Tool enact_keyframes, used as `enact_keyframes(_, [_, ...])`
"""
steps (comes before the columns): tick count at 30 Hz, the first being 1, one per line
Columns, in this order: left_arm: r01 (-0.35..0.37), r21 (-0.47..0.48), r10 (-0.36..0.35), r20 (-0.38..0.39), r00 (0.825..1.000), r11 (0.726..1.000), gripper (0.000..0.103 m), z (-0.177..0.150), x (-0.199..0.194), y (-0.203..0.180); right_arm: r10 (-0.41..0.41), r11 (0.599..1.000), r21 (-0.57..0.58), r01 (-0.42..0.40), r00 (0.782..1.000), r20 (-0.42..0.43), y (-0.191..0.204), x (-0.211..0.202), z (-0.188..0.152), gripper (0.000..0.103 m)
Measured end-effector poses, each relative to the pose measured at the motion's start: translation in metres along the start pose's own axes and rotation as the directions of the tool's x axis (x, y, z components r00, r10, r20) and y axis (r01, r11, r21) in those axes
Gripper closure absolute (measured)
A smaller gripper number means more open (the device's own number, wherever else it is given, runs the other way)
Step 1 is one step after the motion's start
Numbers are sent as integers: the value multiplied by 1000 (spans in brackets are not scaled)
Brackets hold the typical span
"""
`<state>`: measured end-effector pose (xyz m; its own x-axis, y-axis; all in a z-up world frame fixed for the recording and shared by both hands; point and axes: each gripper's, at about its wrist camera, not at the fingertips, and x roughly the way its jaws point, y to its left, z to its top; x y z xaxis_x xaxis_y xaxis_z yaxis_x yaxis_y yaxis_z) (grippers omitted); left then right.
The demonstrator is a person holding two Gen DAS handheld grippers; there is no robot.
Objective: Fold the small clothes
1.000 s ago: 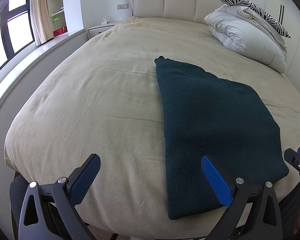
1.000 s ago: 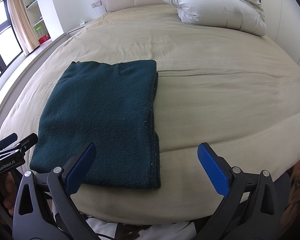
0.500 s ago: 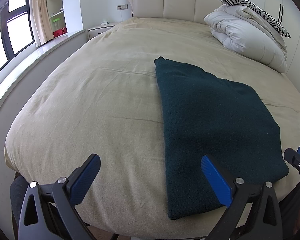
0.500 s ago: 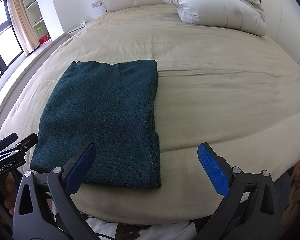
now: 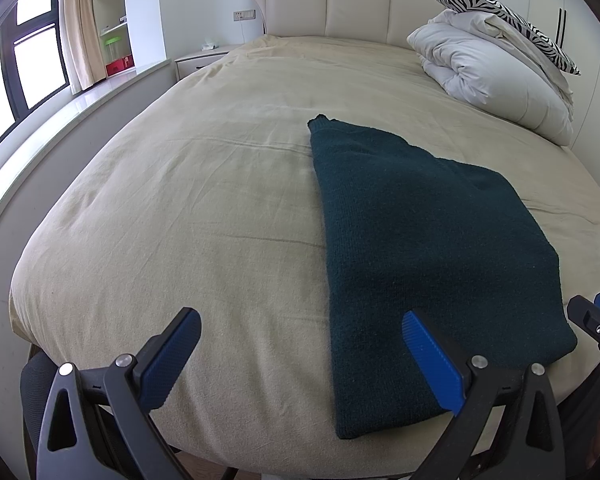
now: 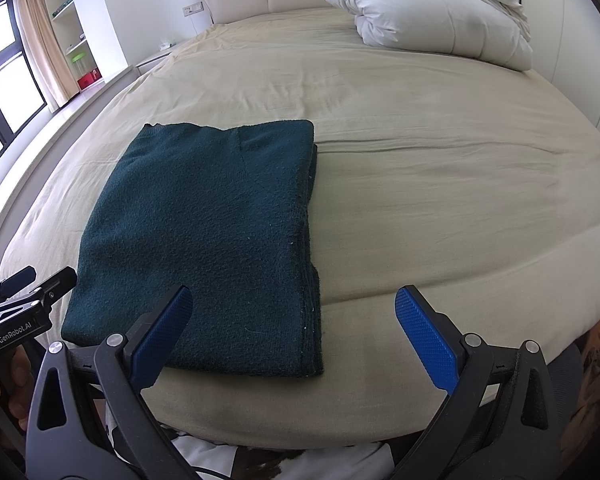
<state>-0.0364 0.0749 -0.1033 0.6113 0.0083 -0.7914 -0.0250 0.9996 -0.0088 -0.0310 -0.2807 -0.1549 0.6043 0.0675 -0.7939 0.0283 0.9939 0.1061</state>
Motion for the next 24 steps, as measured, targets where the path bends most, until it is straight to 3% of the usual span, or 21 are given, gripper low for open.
enact_keyframes(24, [0,1,0,6,1000,1000,0,2,-2,-1,5,1000,2,-5,1000,-4,5,-1,-3,0])
